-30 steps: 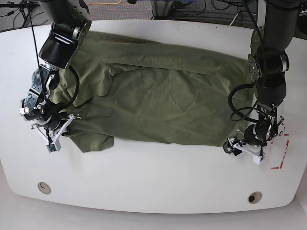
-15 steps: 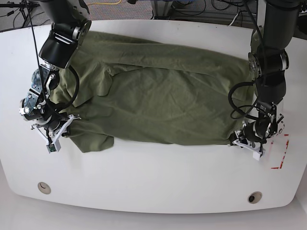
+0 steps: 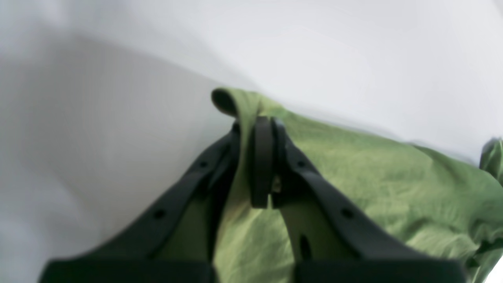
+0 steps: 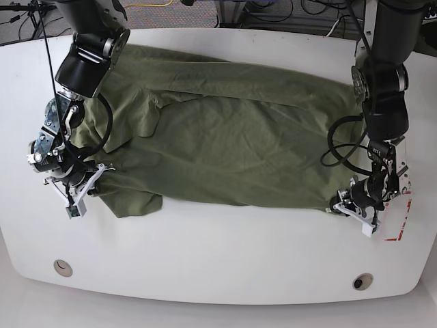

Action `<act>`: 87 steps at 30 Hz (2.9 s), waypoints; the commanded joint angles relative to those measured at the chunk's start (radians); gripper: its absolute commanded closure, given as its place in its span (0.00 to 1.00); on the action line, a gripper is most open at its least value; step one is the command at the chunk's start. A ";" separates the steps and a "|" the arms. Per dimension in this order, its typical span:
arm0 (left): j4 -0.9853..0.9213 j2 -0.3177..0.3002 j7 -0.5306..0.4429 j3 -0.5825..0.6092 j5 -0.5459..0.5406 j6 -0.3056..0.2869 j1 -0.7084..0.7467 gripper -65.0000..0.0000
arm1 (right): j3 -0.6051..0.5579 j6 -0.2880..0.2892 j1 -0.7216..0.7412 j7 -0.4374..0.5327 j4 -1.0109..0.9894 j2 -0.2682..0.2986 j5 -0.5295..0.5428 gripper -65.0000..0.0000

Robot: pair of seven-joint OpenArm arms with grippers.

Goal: Fold the T-shirt properly
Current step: 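Drag the held edge with both grippers to straighten the shirt, then lift the held edge with both grippers and fold it over the shirt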

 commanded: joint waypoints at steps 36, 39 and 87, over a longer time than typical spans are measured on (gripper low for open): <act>0.694 -0.111 0.244 -0.104 -0.291 -0.006 0.286 1.00 | 0.055 0.002 0.021 -0.097 0.166 0.019 0.010 0.98; 0.735 -0.116 0.247 -0.104 -0.320 -0.006 0.312 1.00 | 0.055 0.002 -0.002 -0.139 0.209 0.016 0.012 0.98; 0.800 -0.251 0.255 -0.101 -0.355 -0.008 0.589 0.99 | 0.059 0.002 -0.417 -0.315 0.524 -0.072 0.012 0.98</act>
